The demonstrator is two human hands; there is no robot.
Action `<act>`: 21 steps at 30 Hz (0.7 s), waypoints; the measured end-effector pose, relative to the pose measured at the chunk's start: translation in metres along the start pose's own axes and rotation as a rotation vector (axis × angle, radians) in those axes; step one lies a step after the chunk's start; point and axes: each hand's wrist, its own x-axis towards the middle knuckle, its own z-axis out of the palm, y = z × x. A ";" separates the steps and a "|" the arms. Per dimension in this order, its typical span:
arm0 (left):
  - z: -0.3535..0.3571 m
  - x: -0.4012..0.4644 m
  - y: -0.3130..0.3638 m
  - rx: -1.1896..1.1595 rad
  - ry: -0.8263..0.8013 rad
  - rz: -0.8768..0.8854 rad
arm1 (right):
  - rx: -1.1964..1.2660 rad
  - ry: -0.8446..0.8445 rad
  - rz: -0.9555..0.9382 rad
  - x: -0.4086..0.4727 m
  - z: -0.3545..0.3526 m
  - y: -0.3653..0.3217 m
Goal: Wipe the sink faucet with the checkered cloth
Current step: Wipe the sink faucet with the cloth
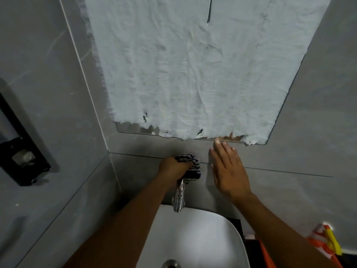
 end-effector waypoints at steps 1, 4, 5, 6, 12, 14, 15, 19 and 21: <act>-0.003 0.003 -0.002 -0.171 -0.067 -0.068 | -0.058 -0.009 -0.043 -0.003 0.008 0.007; 0.005 0.007 0.000 0.113 -0.023 0.003 | -0.162 0.036 -0.082 -0.007 0.035 0.015; 0.017 0.007 0.003 0.393 0.040 0.063 | -0.187 0.059 -0.084 -0.007 0.042 0.016; 0.026 0.004 0.001 0.642 0.073 0.108 | -0.209 0.076 -0.082 -0.006 0.049 0.017; 0.008 0.021 0.001 0.032 -0.152 -0.097 | -0.222 0.116 -0.088 -0.007 0.070 0.022; -0.010 0.019 -0.008 -0.459 -0.402 -0.276 | -0.214 0.142 -0.084 -0.007 0.070 0.022; -0.013 0.020 -0.012 -0.500 -0.462 -0.288 | -0.218 0.153 -0.085 -0.007 0.071 0.022; -0.006 0.027 0.008 0.035 -0.356 -0.261 | -0.220 0.151 -0.083 -0.004 0.069 0.021; 0.012 0.024 0.024 0.429 -0.240 -0.068 | -0.221 0.122 -0.074 -0.003 0.066 0.020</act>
